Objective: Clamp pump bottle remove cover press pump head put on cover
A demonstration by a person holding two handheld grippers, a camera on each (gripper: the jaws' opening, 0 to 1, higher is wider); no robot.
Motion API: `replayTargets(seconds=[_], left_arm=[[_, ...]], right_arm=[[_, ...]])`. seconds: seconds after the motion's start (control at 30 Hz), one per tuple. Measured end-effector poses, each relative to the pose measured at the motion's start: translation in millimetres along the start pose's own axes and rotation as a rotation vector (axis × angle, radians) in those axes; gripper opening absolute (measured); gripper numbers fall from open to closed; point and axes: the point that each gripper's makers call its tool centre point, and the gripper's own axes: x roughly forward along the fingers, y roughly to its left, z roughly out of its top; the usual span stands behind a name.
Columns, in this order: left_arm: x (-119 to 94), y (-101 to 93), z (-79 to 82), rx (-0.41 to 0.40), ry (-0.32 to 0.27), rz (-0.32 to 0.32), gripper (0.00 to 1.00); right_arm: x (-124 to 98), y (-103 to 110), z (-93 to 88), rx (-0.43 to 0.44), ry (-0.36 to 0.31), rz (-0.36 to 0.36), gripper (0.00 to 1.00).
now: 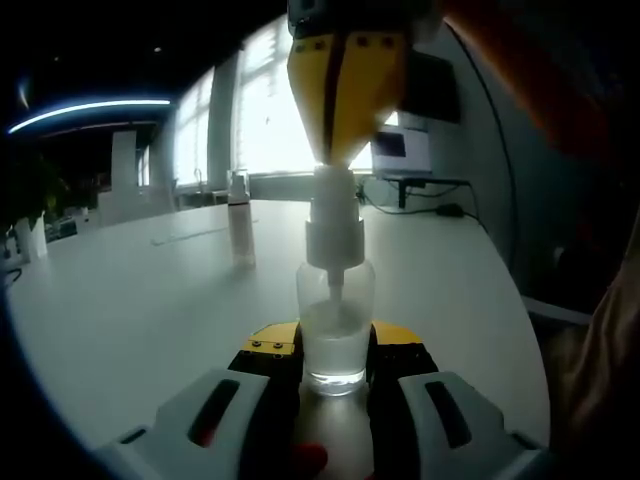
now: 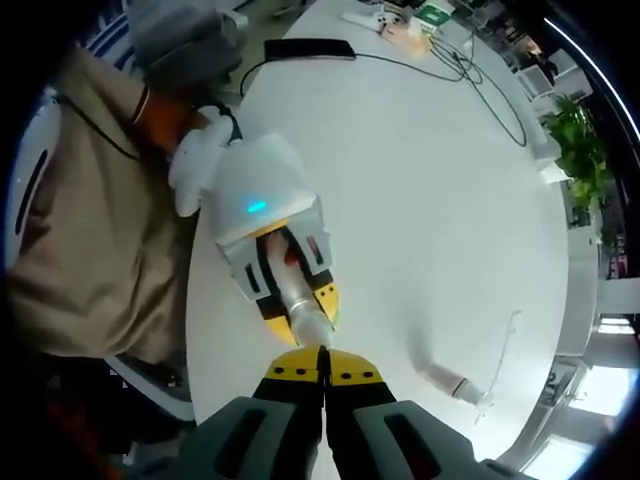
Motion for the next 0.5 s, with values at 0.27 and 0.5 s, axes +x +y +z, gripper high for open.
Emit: replayTargets(seconds=[0.27,0.5], left_arm=[[0.0,-0.1,-0.3,-0.002,0.0,0.0,0.15],[0.3,0.7,-0.4,-0.002,0.001,-0.001,0.15]], right_arm=[[3.2,0.5,-0.3,0.0,0.016,0.011,0.0],[3.3,0.5,-0.9,0.012,0.013,0.027,0.0]])
